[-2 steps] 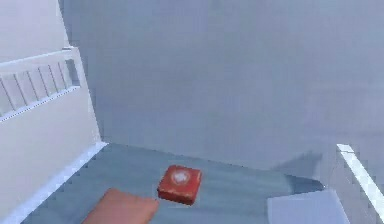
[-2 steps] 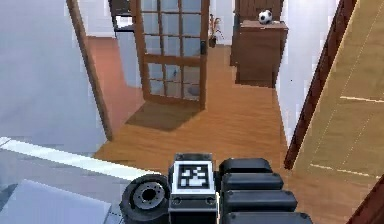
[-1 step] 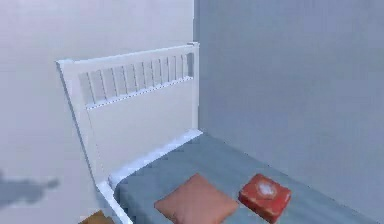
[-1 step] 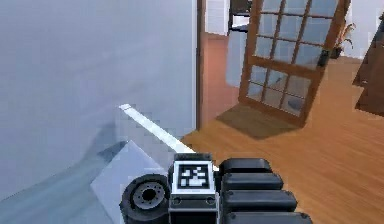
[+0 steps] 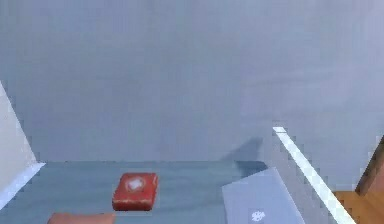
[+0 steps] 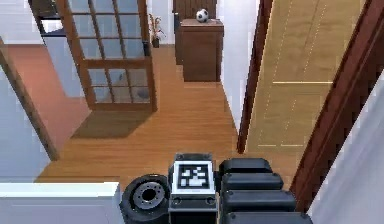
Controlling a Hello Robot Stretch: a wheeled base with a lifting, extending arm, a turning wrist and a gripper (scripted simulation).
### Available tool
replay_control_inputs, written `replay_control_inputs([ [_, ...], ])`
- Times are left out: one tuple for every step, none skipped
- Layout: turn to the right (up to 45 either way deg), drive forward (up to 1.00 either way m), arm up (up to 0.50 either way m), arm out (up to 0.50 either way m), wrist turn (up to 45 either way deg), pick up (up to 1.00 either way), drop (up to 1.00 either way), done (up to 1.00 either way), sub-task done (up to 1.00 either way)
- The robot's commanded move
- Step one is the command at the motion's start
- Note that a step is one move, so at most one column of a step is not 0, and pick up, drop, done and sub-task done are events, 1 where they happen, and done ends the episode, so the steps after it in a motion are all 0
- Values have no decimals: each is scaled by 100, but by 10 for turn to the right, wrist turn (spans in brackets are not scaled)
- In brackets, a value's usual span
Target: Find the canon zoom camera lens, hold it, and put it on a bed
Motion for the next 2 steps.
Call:
replay_control_inputs([
  [270,0,0,0,0,0,0,0,0],
  [450,0,0,0,0,0,0,0,0],
])
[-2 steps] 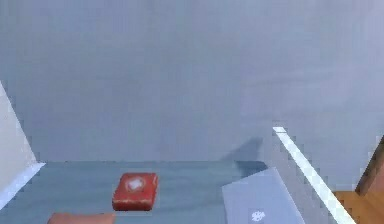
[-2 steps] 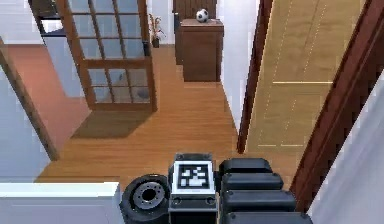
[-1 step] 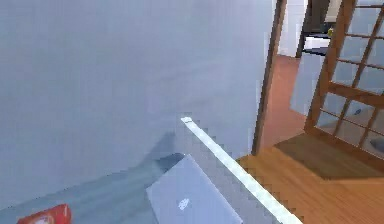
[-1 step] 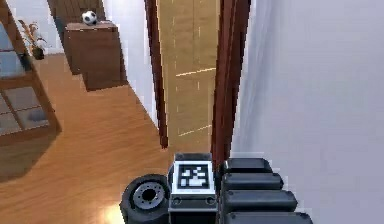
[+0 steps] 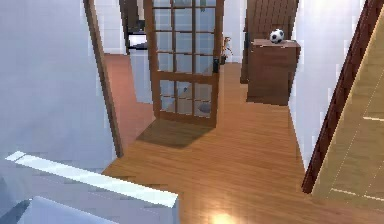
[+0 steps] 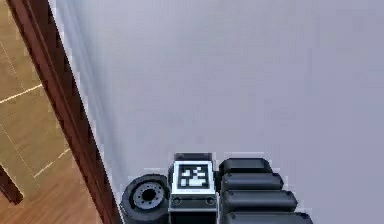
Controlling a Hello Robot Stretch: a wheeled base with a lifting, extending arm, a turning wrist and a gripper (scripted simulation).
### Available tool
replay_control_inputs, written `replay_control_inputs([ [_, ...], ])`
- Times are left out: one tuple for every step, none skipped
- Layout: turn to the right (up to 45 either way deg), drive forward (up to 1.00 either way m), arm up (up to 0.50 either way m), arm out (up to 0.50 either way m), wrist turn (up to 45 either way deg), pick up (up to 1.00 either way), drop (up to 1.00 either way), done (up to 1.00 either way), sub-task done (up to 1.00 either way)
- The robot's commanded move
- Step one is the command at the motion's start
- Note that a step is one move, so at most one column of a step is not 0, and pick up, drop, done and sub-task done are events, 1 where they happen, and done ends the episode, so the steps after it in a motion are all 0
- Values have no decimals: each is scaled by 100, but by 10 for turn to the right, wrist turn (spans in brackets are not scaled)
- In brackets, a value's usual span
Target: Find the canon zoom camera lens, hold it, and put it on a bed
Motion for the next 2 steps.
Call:
replay_control_inputs([
  [90,0,0,0,0,0,0,0,0],
  [0,15,0,0,0,0,0,0,0],
])
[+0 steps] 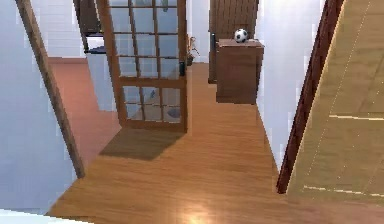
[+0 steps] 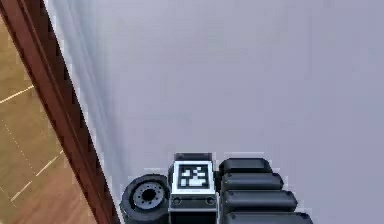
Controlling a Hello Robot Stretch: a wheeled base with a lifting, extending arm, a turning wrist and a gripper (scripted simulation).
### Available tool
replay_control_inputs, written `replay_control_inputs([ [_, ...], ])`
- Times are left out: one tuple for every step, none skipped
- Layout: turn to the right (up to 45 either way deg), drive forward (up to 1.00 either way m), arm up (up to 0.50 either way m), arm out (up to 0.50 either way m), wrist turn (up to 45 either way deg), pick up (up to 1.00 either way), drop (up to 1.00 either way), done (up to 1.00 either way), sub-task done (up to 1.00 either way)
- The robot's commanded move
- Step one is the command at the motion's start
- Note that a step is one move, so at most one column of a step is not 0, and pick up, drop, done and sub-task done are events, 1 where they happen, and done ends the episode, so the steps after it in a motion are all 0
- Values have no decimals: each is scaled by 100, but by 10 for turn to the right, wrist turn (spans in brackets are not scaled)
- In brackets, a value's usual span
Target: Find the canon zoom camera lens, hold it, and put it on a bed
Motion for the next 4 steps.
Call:
replay_control_inputs([
  [450,0,0,0,0,0,0,0,0],
  [450,0,0,0,0,0,0,0,0],
  [450,0,0,0,0,0,0,0,0],
  [210,0,0,0,0,0,0,0,0],
])
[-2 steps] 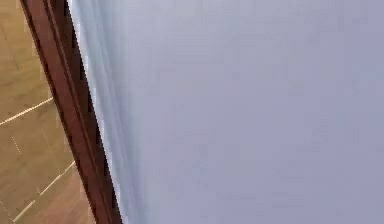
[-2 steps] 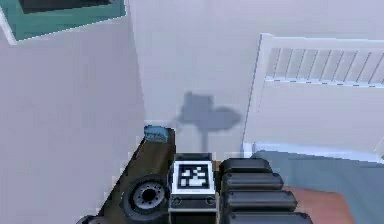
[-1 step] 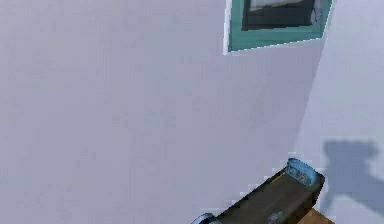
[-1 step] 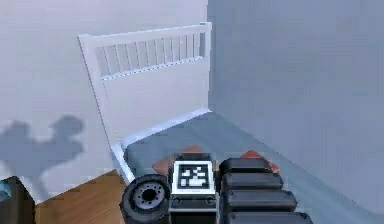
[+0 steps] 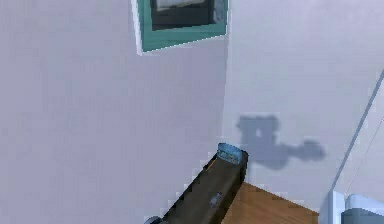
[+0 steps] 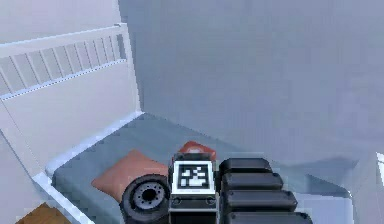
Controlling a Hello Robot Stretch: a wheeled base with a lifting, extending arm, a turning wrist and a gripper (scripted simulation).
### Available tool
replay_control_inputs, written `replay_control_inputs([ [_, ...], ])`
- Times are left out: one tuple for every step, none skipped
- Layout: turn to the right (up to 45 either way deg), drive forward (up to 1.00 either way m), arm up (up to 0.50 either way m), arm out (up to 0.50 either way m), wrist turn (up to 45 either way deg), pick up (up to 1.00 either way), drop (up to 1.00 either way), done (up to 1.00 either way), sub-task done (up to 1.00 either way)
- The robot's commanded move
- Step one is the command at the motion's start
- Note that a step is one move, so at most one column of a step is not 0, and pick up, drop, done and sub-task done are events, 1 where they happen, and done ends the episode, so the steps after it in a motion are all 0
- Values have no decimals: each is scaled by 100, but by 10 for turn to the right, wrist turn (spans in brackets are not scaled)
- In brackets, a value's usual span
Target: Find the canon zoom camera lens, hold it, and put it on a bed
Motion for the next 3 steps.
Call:
replay_control_inputs([
  [0,0,0,48,0,0,0,0,0],
  [0,0,0,0,450,0,0,0,0],
  [0,0,0,0,450,0,0,0,0],
])
